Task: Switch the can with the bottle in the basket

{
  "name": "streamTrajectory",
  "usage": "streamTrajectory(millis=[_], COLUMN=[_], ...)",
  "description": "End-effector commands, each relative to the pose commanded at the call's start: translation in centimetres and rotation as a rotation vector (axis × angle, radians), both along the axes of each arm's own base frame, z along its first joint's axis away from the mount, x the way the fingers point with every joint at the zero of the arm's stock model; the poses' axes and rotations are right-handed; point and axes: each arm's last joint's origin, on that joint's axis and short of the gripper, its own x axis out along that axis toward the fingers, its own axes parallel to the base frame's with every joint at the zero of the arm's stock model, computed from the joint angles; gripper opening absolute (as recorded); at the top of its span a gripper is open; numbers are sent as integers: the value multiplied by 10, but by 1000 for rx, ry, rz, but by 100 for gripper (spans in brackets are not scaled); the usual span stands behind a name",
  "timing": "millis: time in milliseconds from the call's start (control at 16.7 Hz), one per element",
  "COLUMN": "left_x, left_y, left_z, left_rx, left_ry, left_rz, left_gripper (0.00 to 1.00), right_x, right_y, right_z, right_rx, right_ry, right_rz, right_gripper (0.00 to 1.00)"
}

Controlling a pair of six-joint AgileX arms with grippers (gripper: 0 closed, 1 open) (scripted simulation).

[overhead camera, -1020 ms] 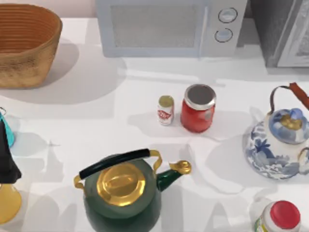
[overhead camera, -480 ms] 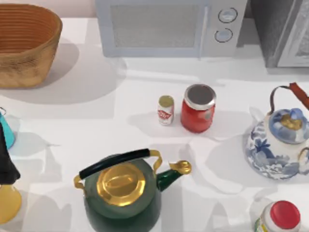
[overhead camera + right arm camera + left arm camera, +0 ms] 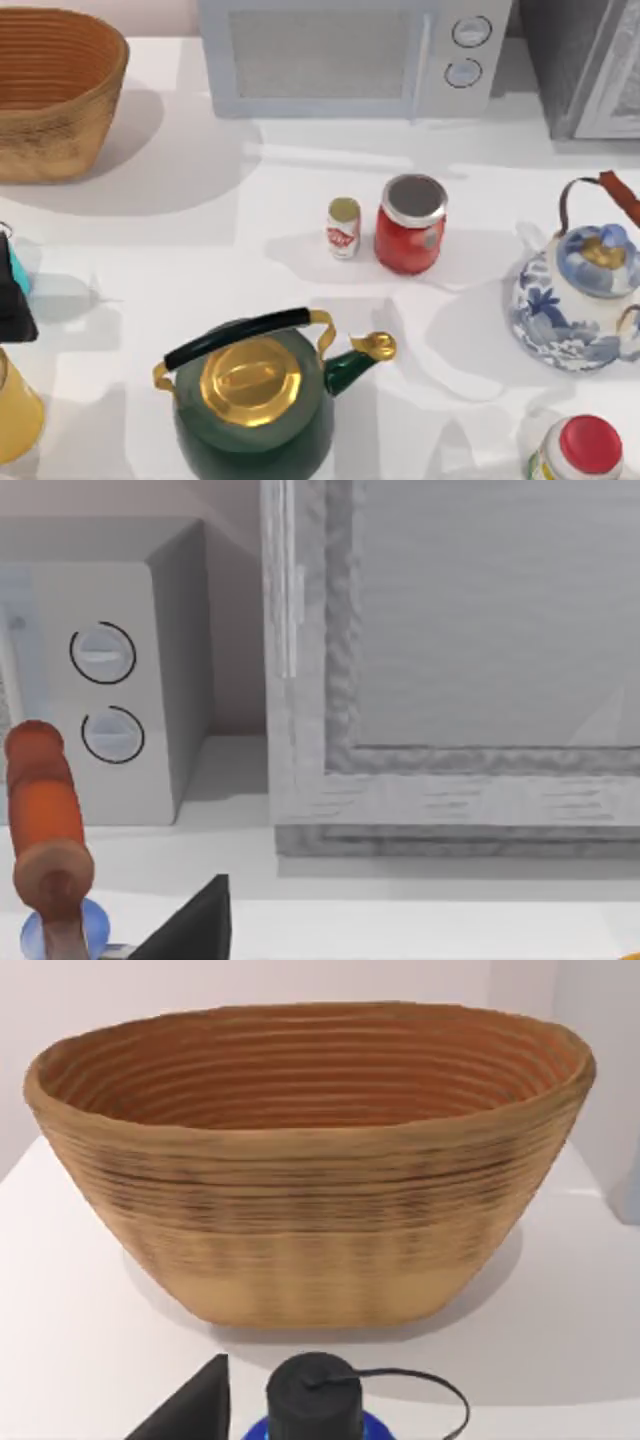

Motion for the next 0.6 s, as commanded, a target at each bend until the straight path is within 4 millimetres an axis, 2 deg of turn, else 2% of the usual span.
streamTrajectory(millis=[360,600], left_x=[46,62], left_y=[18,28], left_z=[-27,-50], left_rx=[-9,-24], left_ry=[230,323], left_rz=[-6,-9], left_gripper=[100,100], right_x=[0,0], right_y=[0,0], right_z=[0,0], right_rx=[0,0], right_ry=[0,0], right_rz=[0,0], right_gripper=[100,100])
